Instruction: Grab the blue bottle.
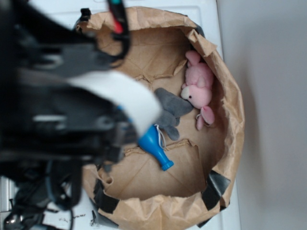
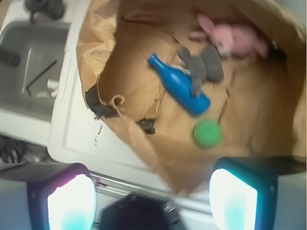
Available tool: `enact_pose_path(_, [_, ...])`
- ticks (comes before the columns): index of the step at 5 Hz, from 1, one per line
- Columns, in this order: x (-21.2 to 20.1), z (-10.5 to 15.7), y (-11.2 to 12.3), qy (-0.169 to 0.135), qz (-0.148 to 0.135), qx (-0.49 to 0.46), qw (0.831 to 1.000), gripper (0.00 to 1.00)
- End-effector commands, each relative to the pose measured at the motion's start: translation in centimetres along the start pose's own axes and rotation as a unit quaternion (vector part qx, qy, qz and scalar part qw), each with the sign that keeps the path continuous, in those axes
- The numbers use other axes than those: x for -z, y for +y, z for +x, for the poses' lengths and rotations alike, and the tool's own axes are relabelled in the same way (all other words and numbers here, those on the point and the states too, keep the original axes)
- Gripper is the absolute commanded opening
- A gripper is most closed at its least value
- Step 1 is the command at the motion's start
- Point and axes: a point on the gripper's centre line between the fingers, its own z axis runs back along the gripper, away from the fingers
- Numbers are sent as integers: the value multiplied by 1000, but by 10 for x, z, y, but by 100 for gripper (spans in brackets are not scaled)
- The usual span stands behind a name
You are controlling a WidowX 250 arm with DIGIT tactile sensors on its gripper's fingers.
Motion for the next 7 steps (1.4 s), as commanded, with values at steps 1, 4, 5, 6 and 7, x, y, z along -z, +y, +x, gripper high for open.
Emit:
enact_pose_path(1, [20,24,27,-30,20,163,986,100])
enact_pose_path(4, [44,50,48,-140,9,199,970,100])
enact_pose_path(5, [44,50,48,-140,9,199,970,100])
enact_pose_path(6, [44,50,48,-140,9,199,970,100])
enact_pose_path(7, [44,50,48,-140,9,199,970,100])
